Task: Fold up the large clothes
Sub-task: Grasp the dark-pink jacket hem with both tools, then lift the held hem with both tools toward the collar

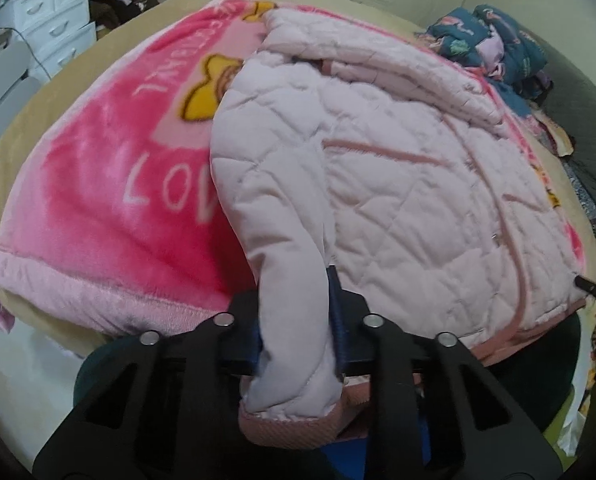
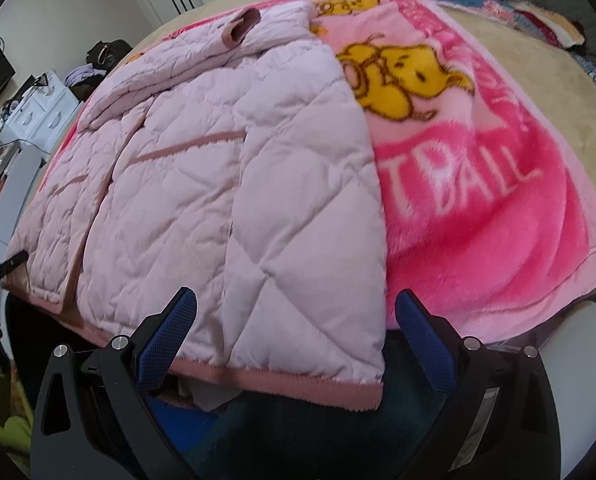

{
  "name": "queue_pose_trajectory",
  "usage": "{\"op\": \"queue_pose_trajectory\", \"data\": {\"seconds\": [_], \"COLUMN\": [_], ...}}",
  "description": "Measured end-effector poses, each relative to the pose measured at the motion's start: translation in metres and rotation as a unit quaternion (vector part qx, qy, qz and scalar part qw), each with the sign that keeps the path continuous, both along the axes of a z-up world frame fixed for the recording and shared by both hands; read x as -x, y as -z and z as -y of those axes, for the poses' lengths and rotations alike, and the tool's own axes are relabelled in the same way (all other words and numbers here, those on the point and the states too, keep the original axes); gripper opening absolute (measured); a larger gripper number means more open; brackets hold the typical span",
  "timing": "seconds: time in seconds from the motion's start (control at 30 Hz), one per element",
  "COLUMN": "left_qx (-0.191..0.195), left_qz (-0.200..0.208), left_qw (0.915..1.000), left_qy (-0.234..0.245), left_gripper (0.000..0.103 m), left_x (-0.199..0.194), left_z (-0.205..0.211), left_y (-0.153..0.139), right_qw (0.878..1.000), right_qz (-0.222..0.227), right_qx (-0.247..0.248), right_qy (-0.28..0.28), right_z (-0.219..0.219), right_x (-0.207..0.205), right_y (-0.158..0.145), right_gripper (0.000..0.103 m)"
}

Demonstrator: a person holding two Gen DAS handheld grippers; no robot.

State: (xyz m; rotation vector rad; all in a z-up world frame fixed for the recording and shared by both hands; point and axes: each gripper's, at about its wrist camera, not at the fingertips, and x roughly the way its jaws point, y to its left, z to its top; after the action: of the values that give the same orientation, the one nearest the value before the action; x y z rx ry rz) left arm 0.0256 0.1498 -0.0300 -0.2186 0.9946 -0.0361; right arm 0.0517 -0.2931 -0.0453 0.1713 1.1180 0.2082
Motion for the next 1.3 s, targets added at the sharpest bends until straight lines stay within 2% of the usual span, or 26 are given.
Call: {"op": "queue_pose_trajectory", "data": {"seconds": [0.13, 0.2, 0.27, 0.3, 0.33, 0.37, 0.47, 0.67, 0.8, 0.93, 0.97, 1.07, 1.3], "left_qx": [0.002, 0.003, 0.004, 0.004, 0.004, 0.003, 0.000, -0.002, 0.009, 0.013, 0.013, 0.002, 0.008], "left_qz": [0.011, 0.012, 0.007, 0.006, 0.005, 0.004, 0.000, -0.014, -0.027, -0.030, -0.029, -0.007, 0.053], "left_qw": [0.9999, 0.9999, 0.9999, 0.9999, 1.0000, 1.0000, 1.0000, 0.9999, 0.9995, 0.9994, 0.9995, 0.9998, 0.9983], "left_qy": [0.009, 0.010, 0.009, 0.008, 0.007, 0.007, 0.006, 0.009, 0.014, 0.010, 0.008, 0.016, 0.022], "left_gripper": [0.014, 0.014, 0.014, 0.014, 0.014, 0.015, 0.017, 0.025, 0.032, 0.033, 0.023, 0.014, 0.011], "left_x": [0.000, -0.001, -0.002, -0.002, -0.001, -0.001, 0.000, 0.006, 0.014, 0.017, 0.018, 0.018, 0.013], "left_z": [0.001, 0.001, -0.001, -0.001, -0.002, -0.002, -0.002, -0.006, -0.008, -0.008, -0.006, 0.005, 0.009], "left_y": [-0.009, -0.009, -0.006, -0.005, -0.004, -0.004, -0.002, 0.004, 0.009, 0.015, 0.016, 0.007, -0.028], "right_qw": [1.000, 0.999, 0.998, 0.998, 0.997, 0.997, 0.994, 0.985, 0.981, 0.980, 0.980, 0.980, 0.977], "right_qz": [-0.021, -0.027, -0.028, -0.027, -0.025, -0.017, 0.021, 0.097, 0.117, 0.125, 0.125, 0.130, 0.144], "right_qx": [-0.017, -0.030, -0.050, -0.060, -0.068, -0.077, -0.110, -0.138, -0.152, -0.154, -0.153, -0.149, -0.155], "right_qy": [-0.006, -0.007, -0.007, -0.007, -0.005, -0.003, -0.013, -0.027, -0.027, -0.026, -0.025, -0.024, -0.021], "right_z": [0.002, 0.003, 0.003, 0.002, 0.002, 0.003, 0.005, 0.004, 0.005, 0.004, 0.003, 0.001, 0.002], "right_x": [0.004, 0.007, 0.010, 0.011, 0.013, 0.015, 0.019, 0.017, 0.010, 0.005, 0.004, 0.004, 0.001], "right_y": [0.012, 0.017, 0.022, 0.021, 0.019, 0.014, -0.007, -0.052, -0.066, -0.071, -0.072, -0.076, -0.082], "right_gripper": [0.099, 0.093, 0.072, 0.067, 0.054, 0.033, 0.017, 0.014, 0.014, 0.014, 0.014, 0.014, 0.014]}}
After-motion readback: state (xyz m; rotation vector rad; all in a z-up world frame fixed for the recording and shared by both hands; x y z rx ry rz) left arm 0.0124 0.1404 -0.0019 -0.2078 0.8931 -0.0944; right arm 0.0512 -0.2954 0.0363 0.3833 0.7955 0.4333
